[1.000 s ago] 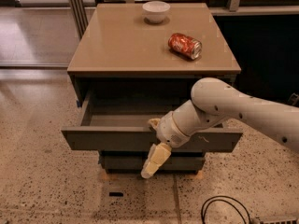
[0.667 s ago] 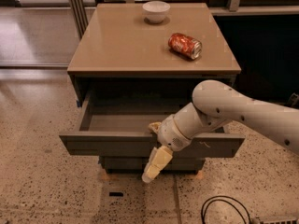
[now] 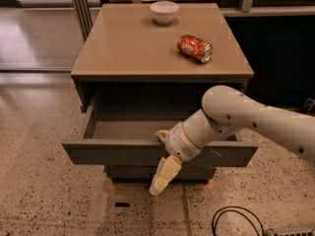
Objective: Open top drawer
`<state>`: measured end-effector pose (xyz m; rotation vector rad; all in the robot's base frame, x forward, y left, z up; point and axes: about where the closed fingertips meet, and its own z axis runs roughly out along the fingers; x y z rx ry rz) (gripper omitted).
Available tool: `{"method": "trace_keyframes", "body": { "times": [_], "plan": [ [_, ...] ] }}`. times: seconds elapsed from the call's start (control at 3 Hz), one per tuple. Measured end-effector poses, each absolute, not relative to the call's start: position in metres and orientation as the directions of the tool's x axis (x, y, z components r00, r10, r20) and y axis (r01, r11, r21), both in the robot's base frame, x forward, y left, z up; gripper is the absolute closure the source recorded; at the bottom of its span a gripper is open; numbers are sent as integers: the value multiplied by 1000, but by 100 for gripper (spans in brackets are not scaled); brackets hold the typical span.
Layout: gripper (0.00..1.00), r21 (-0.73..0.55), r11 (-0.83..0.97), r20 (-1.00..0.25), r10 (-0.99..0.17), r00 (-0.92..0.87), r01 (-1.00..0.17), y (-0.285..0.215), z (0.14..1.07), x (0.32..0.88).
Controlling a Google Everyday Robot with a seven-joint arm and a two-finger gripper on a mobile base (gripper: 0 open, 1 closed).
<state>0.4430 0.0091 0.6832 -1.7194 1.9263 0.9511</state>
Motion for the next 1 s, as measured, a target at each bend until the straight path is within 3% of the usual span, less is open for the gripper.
{"method": "trace_keyframes", "body": {
  "times": [1.0],
  "plan": [
    [0,237,-35,-652,-747,-132,-971,2,717,394]
  ]
}}
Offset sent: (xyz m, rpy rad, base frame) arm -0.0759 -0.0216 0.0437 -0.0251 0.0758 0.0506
